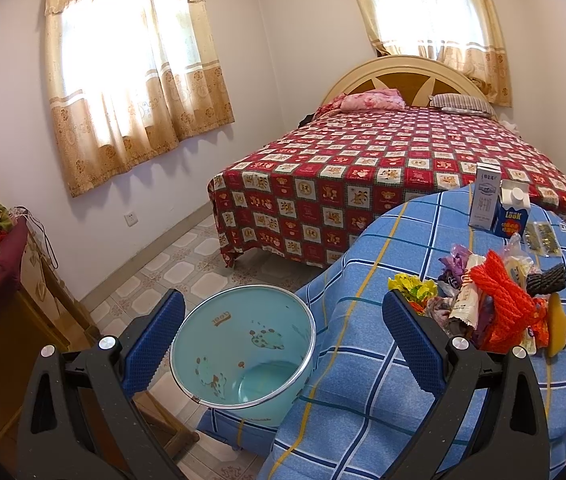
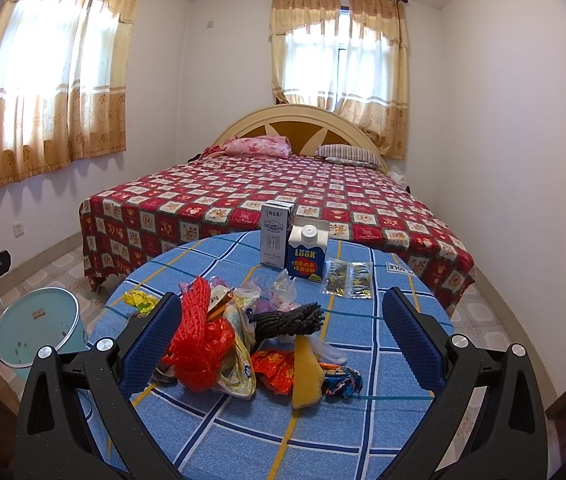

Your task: Collect trash

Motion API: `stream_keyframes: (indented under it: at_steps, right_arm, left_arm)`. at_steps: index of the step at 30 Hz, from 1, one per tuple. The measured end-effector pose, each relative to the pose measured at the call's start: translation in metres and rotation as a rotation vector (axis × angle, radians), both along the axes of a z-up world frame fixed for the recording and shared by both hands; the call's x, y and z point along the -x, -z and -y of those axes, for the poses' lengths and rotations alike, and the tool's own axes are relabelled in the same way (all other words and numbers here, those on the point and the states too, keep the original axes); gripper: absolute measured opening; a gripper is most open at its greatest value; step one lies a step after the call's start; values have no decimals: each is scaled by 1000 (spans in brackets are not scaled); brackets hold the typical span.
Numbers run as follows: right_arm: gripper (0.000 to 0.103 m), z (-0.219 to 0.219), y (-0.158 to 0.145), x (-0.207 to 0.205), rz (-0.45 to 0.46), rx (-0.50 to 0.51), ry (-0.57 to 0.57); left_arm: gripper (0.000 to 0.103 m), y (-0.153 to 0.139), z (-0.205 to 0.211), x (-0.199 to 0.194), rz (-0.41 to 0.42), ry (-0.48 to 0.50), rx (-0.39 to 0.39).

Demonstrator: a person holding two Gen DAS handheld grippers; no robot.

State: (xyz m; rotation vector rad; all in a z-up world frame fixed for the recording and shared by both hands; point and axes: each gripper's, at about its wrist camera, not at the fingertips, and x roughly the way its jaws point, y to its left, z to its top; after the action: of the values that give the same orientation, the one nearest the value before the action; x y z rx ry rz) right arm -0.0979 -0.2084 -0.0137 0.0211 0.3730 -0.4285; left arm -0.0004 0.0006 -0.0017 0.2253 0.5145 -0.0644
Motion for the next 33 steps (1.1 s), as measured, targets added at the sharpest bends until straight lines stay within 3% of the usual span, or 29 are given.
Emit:
stream_keyframes:
  at_steps: [33]
  right_arm:
    - [98, 2, 2, 0, 0, 0, 2]
  left_arm:
    - [97, -6, -2, -2, 3, 0, -8]
